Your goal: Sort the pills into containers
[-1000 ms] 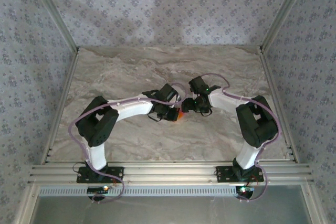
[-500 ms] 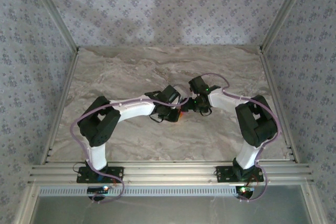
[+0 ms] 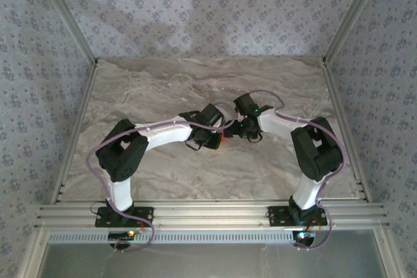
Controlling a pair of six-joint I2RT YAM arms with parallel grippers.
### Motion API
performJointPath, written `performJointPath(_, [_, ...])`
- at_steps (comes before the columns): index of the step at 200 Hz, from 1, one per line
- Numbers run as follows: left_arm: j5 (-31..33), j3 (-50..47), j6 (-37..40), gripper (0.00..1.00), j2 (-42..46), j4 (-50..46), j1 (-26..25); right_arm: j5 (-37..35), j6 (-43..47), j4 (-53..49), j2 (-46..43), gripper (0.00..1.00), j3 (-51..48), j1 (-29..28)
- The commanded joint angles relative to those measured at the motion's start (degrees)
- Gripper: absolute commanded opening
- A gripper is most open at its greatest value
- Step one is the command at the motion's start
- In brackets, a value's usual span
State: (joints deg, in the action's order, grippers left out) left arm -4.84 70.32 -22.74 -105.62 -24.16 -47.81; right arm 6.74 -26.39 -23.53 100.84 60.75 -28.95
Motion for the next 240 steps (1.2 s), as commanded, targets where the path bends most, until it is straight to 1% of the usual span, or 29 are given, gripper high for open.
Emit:
performJointPath(1, [2.91,2.06,1.51,0.30,4.89,-0.81,1.40,0.15,-0.40,-4.28,1.29,0.77,1.74,0.43])
performJointPath(26, [3.72,2.01,2.43,0.45,7.68,0.15,2.71,0.46,-0.05,-5.92,0.88,0.77,4.00,0.73])
performJointPath(44, [4.87,1.76,3.09,0.60,9.72,0.82,3.59,0.75,-0.05,-6.96,0.52,0.77,5.70,0.86])
performJointPath(62, [5.94,1.33,3.70,0.72,11.82,1.68,4.58,0.88,0.27,-8.18,-0.17,0.77,7.09,1.26])
performJointPath(68, [6.50,1.18,3.96,0.86,12.44,1.91,4.94,0.90,0.50,-8.64,-0.37,0.77,9.30,1.44])
performJointPath(71, [6.77,1.05,4.06,0.95,12.86,2.03,5.04,0.90,0.62,-8.89,-0.46,0.77,9.76,1.55])
performJointPath(74, [7.04,1.00,4.21,0.98,13.19,2.10,5.32,0.89,0.73,-9.20,-0.63,0.77,10.15,1.63])
performJointPath(101, [8.80,0.21,5.43,0.98,16.41,3.37,7.22,1.05,1.32,-10.66,-2.70,0.78,13.45,2.87])
performJointPath(104, [9.14,0.09,5.57,0.98,16.87,3.50,7.43,1.14,1.38,-11.96,-3.01,0.78,13.76,3.01])
performJointPath(135, [13.94,-0.43,6.89,0.98,20.68,4.36,9.34,1.15,2.00,-12.88,-6.64,0.81,15.58,5.15])
performJointPath(146, [17.28,-0.67,6.98,0.98,21.95,4.71,9.87,0.58,2.29,-12.86,-8.43,0.83,15.70,6.09])
performJointPath(175, [23.16,-1.53,7.39,0.98,24.86,5.06,12.94,-2.23,3.50,-12.05,-13.62,0.91,15.40,8.81])
performJointPath(183, [24.49,-2.50,7.83,0.98,25.87,5.93,14.12,-3.69,3.62,-11.73,-15.12,0.97,15.19,9.58])
performJointPath(187, [25.00,-3.21,8.15,0.98,26.45,6.66,14.65,-4.40,3.69,-11.72,-15.89,0.99,15.10,10.03])
performJointPath(208, [26.55,-8.57,9.97,0.98,30.51,13.01,17.69,-8.05,3.62,-11.14,-19.60,1.00,14.31,12.63])
performJointPath(232, [26.58,-15.87,14.31,0.98,35.43,22.95,20.85,-12.61,2.66,-11.14,-22.70,1.00,13.14,16.68])
performJointPath(240, [27.29,-18.32,15.92,0.98,36.71,26.81,21.38,-13.79,1.76,-8.72,-23.85,1.00,12.19,18.11])
